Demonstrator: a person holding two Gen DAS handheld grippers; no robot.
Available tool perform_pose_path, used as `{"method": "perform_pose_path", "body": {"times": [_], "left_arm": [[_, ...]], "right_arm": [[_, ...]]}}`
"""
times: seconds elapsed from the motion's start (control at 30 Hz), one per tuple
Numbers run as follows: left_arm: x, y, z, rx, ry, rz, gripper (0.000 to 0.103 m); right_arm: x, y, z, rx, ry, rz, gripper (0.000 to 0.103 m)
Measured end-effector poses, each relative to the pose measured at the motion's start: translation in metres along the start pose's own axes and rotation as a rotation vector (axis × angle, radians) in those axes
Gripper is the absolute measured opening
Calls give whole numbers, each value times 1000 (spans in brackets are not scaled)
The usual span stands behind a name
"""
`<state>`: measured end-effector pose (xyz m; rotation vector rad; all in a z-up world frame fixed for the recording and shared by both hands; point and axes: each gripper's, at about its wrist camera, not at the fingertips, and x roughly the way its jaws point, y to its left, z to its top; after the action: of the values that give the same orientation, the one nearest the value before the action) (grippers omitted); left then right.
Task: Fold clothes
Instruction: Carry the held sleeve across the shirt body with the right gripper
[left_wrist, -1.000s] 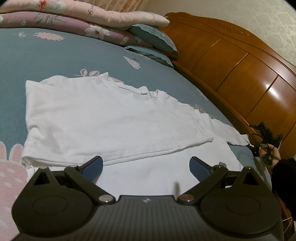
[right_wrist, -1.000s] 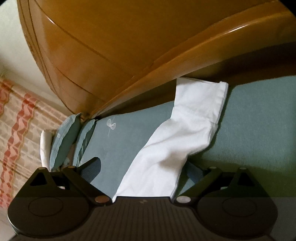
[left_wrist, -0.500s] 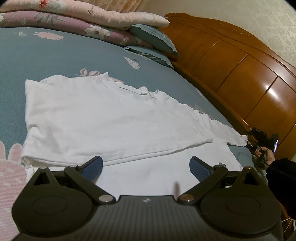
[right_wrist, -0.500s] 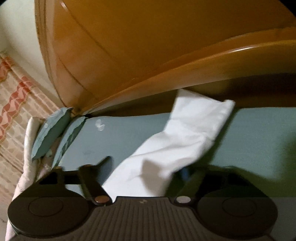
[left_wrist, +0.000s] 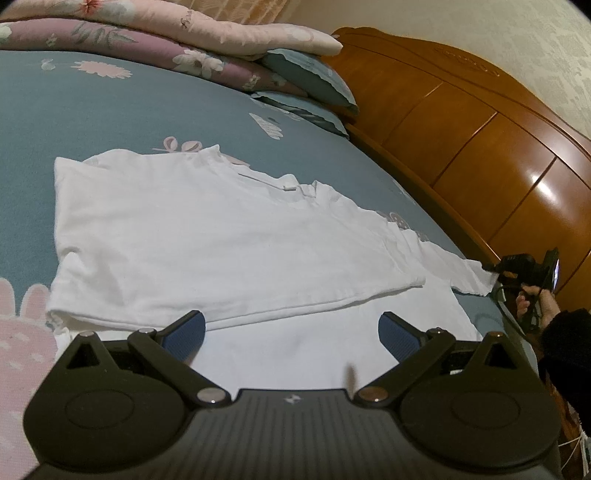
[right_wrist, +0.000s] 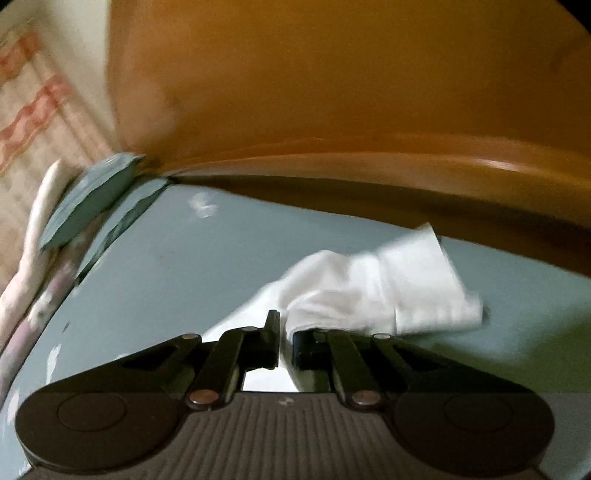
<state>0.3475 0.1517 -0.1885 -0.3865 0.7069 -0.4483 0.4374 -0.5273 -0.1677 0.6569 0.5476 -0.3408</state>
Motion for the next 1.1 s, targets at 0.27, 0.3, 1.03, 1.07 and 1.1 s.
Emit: {"method": "perform_pose_path", "body": {"times": [0.27,0.3,1.03,1.07,1.1], "left_arm": [[-10,-4,5,-2,-28,-15,99],[-12,-4,5,-3,-30,-19,99],[-26,10,16,-63,-16,-41,99],[-27,12,16,-74,-15,-55,99],[-28,14,17,-84,-14,-65,100]], "right_arm": [[-21,69,1,-106,29,122,8],[-24,77,1,-113,32,140,8],[-48,239,-68,-311,198,384,8],[-47,245,-74,-324,211,388,8],[-46,251,-80,-337,224,392,8]]}}
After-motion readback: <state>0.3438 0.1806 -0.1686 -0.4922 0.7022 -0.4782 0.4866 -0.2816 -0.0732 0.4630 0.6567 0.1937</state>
